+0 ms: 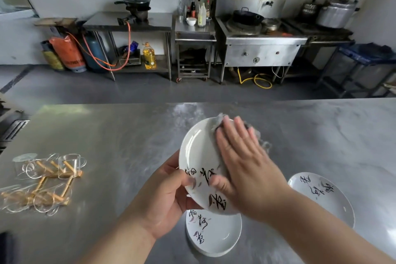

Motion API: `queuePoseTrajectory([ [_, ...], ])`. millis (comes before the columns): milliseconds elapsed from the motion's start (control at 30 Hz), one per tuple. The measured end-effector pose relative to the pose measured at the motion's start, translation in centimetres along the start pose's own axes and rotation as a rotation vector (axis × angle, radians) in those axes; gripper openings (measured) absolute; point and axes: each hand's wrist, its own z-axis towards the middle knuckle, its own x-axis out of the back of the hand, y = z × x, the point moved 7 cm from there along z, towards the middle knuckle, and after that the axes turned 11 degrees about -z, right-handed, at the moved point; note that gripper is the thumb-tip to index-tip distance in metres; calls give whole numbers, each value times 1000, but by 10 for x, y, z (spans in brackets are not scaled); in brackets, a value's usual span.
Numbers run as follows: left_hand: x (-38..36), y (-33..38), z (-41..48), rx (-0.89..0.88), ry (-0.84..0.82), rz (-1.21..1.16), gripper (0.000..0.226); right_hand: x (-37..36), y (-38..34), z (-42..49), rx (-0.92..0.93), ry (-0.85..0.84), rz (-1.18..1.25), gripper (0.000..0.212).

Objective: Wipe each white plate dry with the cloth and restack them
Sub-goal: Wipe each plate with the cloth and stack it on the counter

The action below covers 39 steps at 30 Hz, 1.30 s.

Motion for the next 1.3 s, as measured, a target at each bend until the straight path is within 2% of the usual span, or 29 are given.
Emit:
queuePoseTrajectory([
  [67,-6,0,0,-13,-38,2,61,10,8,3,-43,33,50,107],
  [200,-8,8,6,-63,-17,-6,60,11,-37,-9,226,117,245,95],
  [300,-5,10,5,-63,-16,-35,59,3,-41,-14,328,77,164,97],
  [367,-3,6,5,-46,-3,-50,60,2,-13,-6,227,28,58,102],
  [467,-5,5,8,-58,-2,-50,61,1,31,3,-31,-43,-53,107],
  [533,-9,4,13,-66,-16,-43,61,-4,29,1,-97,-49,-45,105],
  [667,-13,0,24,-107,10,-61,62,-16,-23,-13,65,10,241,97],
  [733,-11,-2,24,-116,15,-97,61,-19,-26,-18,123,15,299,95],
  [800,-9,-5,23,-101,26,-116,61,-20,-4,-15,61,-5,233,100],
  [933,-6,-12,22,-129,65,-96,64,-31,35,-13,-186,-174,83,111],
  [1000,-10,-17,26,-140,80,-98,62,-32,15,-15,-180,-144,162,115],
  [1100,-9,-20,30,-173,103,-130,57,-34,-29,-26,-35,-93,344,108],
  [1167,-5,-18,29,-177,120,-152,58,-33,-33,-28,30,-68,291,107],
  [1233,-4,-15,27,-171,94,-160,60,-33,-13,-23,-31,-81,194,113],
  [1300,-3,-13,27,-184,102,-134,63,-36,14,-19,-168,-143,149,123],
])
